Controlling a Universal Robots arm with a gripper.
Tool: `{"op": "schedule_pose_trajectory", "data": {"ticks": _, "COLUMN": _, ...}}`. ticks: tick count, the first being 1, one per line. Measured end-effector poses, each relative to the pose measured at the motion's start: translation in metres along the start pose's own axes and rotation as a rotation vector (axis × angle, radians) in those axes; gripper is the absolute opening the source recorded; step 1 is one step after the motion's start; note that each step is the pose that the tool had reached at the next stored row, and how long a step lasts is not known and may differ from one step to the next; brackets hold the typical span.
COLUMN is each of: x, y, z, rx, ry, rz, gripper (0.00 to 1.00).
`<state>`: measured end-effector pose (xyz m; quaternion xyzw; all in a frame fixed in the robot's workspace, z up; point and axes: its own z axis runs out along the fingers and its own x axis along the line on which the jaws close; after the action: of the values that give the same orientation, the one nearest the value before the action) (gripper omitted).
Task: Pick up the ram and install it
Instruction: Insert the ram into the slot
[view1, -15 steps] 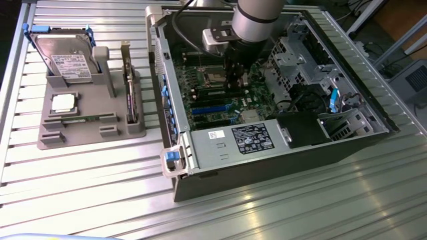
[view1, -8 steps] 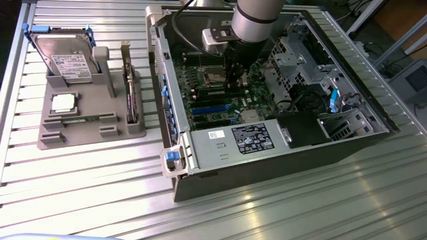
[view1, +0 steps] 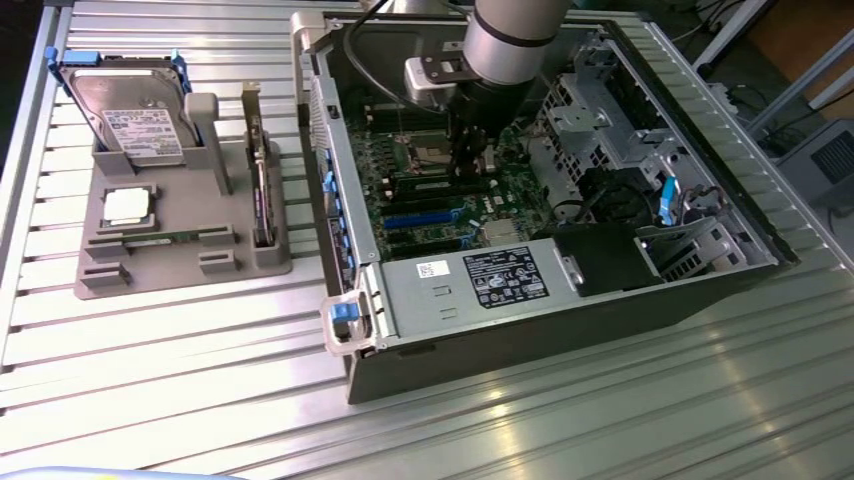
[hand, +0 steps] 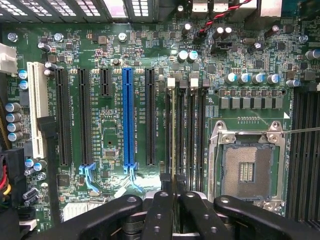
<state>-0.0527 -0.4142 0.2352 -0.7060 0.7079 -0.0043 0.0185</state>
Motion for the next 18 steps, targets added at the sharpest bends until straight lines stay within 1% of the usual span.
{"op": "schedule_pose_trajectory", "data": {"ticks": 4, "x": 0.000, "y": 0.0000, "z": 0.0004, "rx": 0.0001, "ry": -0.0003, "rz": 0.000, "gripper": 0.13}}
{"op": "schedule_pose_trajectory", "data": {"ticks": 5, "x": 0.000, "y": 0.0000, "z": 0.0003, "rx": 0.0000, "ry": -0.0002, "rz": 0.000, "gripper": 0.19}}
{"op": "schedule_pose_trajectory", "data": {"ticks": 6, "x": 0.000, "y": 0.0000, "z": 0.0003, "rx": 0.0000, "ry": 0.0025, "rz": 0.000, "gripper": 0.19}}
{"op": "schedule_pose_trajectory", "data": {"ticks": 7, "x": 0.000, "y": 0.0000, "z": -0.0022, "rx": -0.0001, "ry": 0.0049, "rz": 0.000, "gripper": 0.19}}
{"op": "schedule_pose_trajectory", "data": {"ticks": 9, "x": 0.000, "y": -0.0003, "z": -0.0083, "rx": 0.0000, "ry": 0.0050, "rz": 0.000, "gripper": 0.19}}
{"op": "schedule_pose_trajectory", "data": {"ticks": 11, "x": -0.002, "y": -0.0003, "z": -0.0118, "rx": 0.0000, "ry": 0.0056, "rz": 0.000, "gripper": 0.19}}
{"op": "schedule_pose_trajectory", "data": {"ticks": 12, "x": -0.003, "y": -0.0010, "z": -0.0117, "rx": 0.0000, "ry": 0.0056, "rz": 0.000, "gripper": 0.11}}
{"op": "schedule_pose_trajectory", "data": {"ticks": 13, "x": -0.003, "y": -0.0100, "z": -0.0105, "rx": -0.0060, "ry": 0.0064, "rz": 0.000, "gripper": 0.11}}
{"op": "schedule_pose_trajectory", "data": {"ticks": 14, "x": -0.003, "y": -0.0194, "z": -0.0098, "rx": -0.0107, "ry": 0.0070, "rz": 0.000, "gripper": 0.10}}
{"op": "schedule_pose_trajectory", "data": {"ticks": 16, "x": -0.003, "y": -0.0328, "z": -0.0094, "rx": -0.0137, "ry": 0.0082, "rz": 0.000, "gripper": 0.10}}
{"op": "schedule_pose_trajectory", "data": {"ticks": 18, "x": -0.003, "y": -0.0397, "z": -0.0095, "rx": -0.0152, "ry": 0.0091, "rz": 0.000, "gripper": 0.10}}
